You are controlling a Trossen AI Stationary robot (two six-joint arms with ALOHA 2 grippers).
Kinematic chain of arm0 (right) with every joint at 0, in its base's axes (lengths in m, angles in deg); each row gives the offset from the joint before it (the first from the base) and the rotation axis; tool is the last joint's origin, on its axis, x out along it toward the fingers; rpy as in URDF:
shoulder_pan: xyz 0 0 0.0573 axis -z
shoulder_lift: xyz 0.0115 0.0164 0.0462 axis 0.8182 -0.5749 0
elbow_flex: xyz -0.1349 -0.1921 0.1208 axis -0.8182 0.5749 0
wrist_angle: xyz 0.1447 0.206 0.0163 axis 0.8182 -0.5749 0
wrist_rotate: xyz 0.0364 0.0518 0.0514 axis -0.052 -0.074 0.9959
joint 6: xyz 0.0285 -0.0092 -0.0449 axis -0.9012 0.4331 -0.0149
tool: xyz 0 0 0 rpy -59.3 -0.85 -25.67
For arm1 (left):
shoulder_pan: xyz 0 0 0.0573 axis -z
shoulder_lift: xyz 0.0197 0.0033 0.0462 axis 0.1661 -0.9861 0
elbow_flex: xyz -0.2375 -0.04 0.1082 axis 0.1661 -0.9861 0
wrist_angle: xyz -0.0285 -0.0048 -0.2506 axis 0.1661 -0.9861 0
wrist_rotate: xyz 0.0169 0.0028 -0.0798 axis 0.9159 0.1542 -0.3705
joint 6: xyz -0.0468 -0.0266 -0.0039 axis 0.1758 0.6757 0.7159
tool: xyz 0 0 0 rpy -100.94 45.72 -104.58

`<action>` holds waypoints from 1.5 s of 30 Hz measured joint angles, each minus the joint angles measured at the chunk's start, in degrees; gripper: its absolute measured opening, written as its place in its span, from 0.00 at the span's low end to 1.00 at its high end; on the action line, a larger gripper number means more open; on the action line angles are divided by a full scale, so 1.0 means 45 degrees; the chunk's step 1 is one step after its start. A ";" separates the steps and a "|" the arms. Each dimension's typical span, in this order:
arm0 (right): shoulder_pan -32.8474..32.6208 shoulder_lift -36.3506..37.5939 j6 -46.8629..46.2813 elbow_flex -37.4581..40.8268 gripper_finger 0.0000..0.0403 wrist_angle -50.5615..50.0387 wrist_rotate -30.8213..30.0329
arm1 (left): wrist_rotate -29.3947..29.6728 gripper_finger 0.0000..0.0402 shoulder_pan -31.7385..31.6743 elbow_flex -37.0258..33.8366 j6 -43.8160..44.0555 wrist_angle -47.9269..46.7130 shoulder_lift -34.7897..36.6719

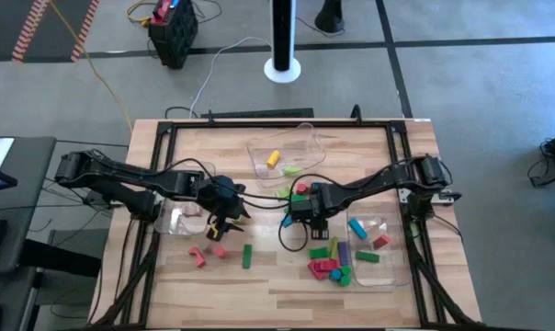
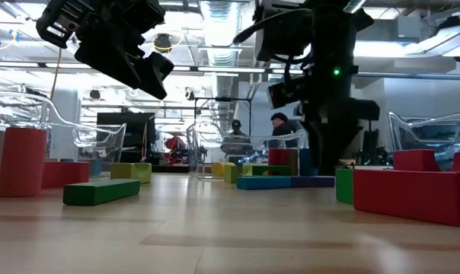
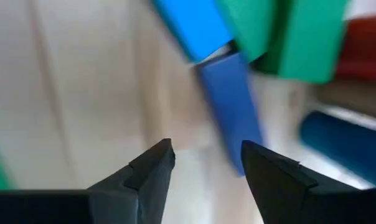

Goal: Sort blocks by size
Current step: Put the blue rectangular block into the right transparent bin

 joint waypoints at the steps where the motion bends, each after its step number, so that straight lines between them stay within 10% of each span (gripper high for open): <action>1: 0.0053 0.0000 0.0173 0.0000 0.60 -0.0038 -0.0278 | 0.0000 0.51 0.0000 0.0000 0.0000 0.0000 0.0000; 14: 0.0779 0.0019 0.2028 0.0582 0.62 0.0821 -0.0862 | 0.0000 0.51 0.0000 0.0000 0.0029 0.0000 0.0000; 27: 0.1570 0.0078 0.2666 0.1561 0.61 0.2581 0.1430 | 0.0000 0.51 0.0000 0.0000 0.0126 -0.0029 0.0000; 45: 0.0462 0.0360 0.1420 0.1606 0.35 0.1935 0.1486 | 0.0053 0.51 0.0000 -0.0003 0.0068 0.0349 0.0000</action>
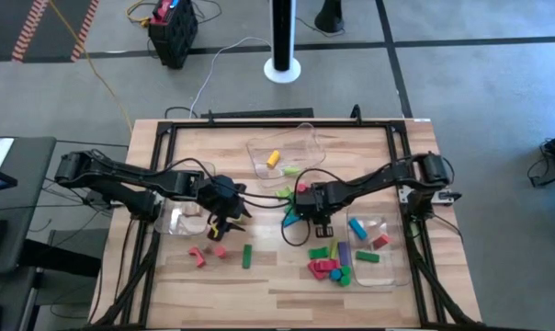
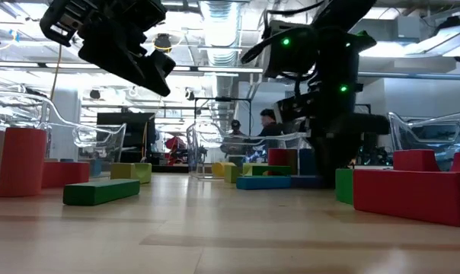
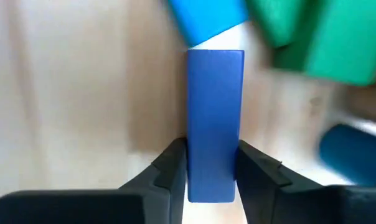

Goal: Sort blocks by size
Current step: Put the blue rectangular block into the right transparent bin

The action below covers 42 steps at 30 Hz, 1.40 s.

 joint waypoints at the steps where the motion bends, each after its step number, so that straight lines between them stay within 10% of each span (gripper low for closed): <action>1: -0.0084 0.0161 -0.0080 0.0026 0.36 -0.0017 0.0081 | 0.0000 0.51 -0.0004 0.0002 -0.0005 0.0089 0.0000; 19: -0.1310 0.4314 -0.0359 -0.0009 0.36 0.3602 -0.0046 | 0.0289 0.51 -0.0002 -0.0002 -0.1919 0.3742 0.0000; 42: -0.0985 0.4459 0.0477 -0.0027 0.36 0.7093 0.1576 | -0.0197 0.51 0.0340 -0.0011 -0.5195 0.9184 -0.1637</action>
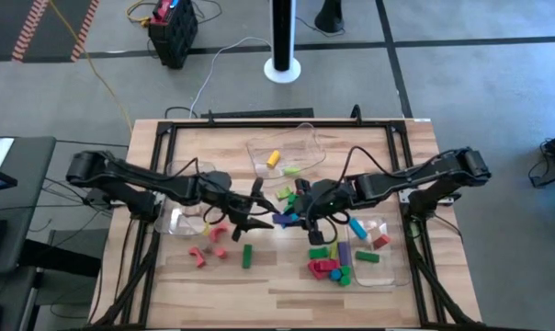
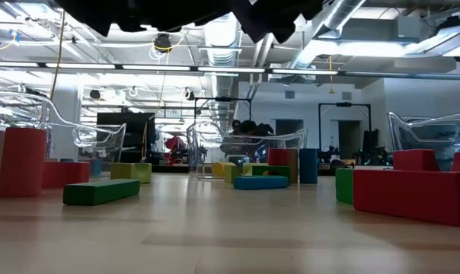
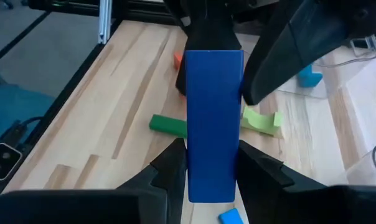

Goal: Sort blocks by size
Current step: Put the blue rectangular block into the right transparent bin

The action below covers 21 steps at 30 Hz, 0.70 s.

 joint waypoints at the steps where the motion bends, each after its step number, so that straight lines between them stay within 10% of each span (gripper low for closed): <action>1: 0.0005 0.0000 0.0001 0.0000 0.36 0.0019 0.0015 | 0.0001 0.51 0.0000 0.0000 -0.0022 0.0201 -0.0109; 21: -0.0017 -0.0005 -0.0273 0.0000 0.36 0.0034 0.0717 | -0.0744 0.50 0.0049 0.0051 -0.0322 0.1109 -0.0476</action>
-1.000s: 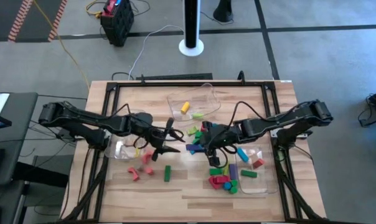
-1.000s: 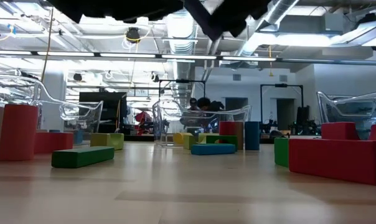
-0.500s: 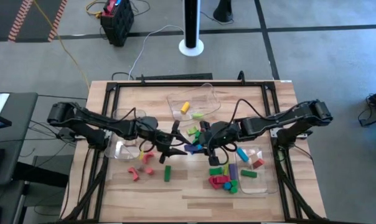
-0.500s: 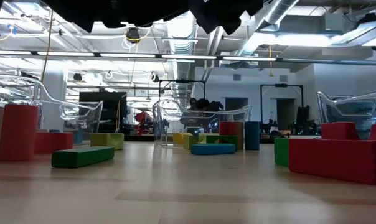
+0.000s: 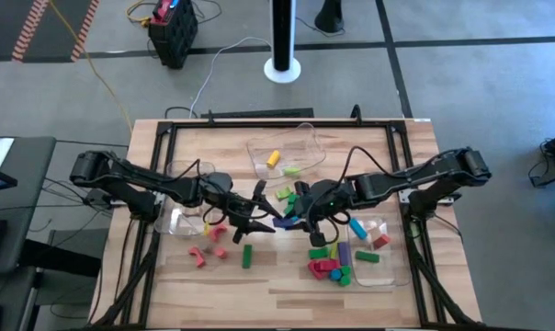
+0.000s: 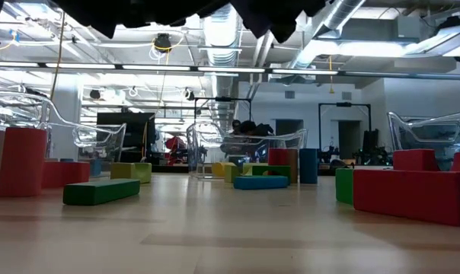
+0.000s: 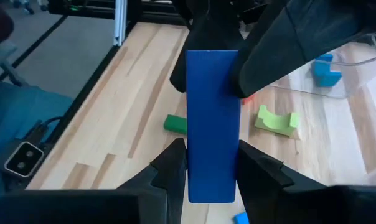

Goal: Sort blocks by size
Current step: Put the blue rectangular block into the right transparent bin

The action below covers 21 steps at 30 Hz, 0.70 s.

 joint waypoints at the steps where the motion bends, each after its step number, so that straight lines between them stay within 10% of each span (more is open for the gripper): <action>1: 0.0012 0.0000 0.0005 0.0000 0.36 0.0073 0.0024 | -0.0104 0.49 0.0000 0.0039 0.0000 0.0000 0.0000; 21: 0.0419 -0.1012 -0.0328 -0.0004 0.36 0.1732 0.1279 | -0.1555 0.30 0.0015 0.0071 -0.0228 0.0234 -0.0005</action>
